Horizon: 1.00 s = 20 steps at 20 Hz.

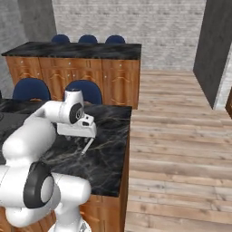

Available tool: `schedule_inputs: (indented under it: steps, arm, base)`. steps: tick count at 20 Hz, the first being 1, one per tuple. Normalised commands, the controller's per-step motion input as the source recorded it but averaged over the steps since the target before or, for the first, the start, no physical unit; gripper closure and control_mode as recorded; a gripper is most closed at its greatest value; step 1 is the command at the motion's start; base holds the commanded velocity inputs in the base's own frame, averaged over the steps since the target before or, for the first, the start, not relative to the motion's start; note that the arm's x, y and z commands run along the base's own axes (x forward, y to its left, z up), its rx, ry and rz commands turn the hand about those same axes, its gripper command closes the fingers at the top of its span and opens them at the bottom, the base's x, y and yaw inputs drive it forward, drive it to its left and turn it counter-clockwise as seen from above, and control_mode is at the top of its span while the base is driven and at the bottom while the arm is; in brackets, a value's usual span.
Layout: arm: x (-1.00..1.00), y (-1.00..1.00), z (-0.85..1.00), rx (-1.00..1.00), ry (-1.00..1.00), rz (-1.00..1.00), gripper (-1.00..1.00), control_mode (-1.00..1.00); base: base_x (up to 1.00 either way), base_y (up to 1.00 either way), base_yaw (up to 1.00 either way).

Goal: Put the squash and eggplant in the pot. Retrieve the spatula and lightly stir the vegetables in the pot.

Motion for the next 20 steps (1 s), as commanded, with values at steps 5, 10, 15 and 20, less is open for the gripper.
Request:
schedule_inputs:
  steps: [5, 10, 15, 20]
  arm:
    - [0.81, 0.1, -0.63, 0.0, 0.0, 0.0, -1.0, -1.0]
    - [0.28, -0.02, -0.61, 0.01, -0.03, 0.0, -1.0, -1.0]
    - [0.07, -0.02, -0.4, 0.0, -0.01, -0.05, -1.0, -1.0]
    - [0.01, 0.0, -0.3, 0.0, 0.02, -0.06, -1.0, -1.0]
  base:
    - [0.0, 0.0, 0.0]
    - [0.0, 0.0, 0.0]
    - [0.0, 0.0, 0.0]
    - [0.0, 0.0, 0.0]
